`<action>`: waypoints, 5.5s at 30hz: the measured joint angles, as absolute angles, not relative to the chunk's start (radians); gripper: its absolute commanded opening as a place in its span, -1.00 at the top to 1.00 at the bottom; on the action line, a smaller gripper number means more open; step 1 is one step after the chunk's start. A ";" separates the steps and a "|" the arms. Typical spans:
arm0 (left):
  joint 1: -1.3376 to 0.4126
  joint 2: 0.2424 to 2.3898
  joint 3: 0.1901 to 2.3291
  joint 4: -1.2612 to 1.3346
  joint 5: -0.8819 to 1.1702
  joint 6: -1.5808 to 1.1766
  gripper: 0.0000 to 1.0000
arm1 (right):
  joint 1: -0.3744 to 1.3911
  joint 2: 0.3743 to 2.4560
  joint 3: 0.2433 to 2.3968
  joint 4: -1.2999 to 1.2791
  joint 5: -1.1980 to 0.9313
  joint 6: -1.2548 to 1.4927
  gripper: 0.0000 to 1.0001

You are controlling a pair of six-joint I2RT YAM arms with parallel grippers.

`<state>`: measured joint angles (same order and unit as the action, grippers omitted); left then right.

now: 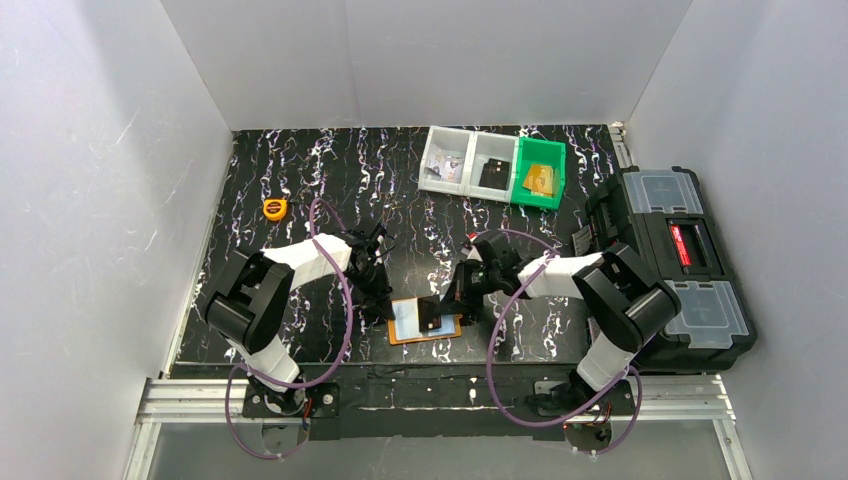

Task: Take the credit cards out of the card holder
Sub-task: Remove the credit card from the card holder, then place the credit card in the storage box.

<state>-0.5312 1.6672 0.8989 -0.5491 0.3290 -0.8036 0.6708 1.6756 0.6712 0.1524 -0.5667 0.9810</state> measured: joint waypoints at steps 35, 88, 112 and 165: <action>-0.538 1.555 1.127 -0.644 0.382 -0.736 -0.08 | 0.579 1.461 0.707 -0.045 -0.628 0.922 0.97; -0.467 1.401 0.815 0.261 0.756 -1.328 0.69 | 0.538 1.469 0.656 0.675 -0.923 1.472 0.97; -0.458 1.329 1.155 -0.571 0.480 -0.822 -0.96 | 0.309 1.615 1.337 -0.273 -0.652 0.819 0.97; -0.457 1.316 1.246 -0.796 0.408 -0.644 -0.96 | 0.169 2.021 1.966 -0.727 -0.330 0.630 -0.97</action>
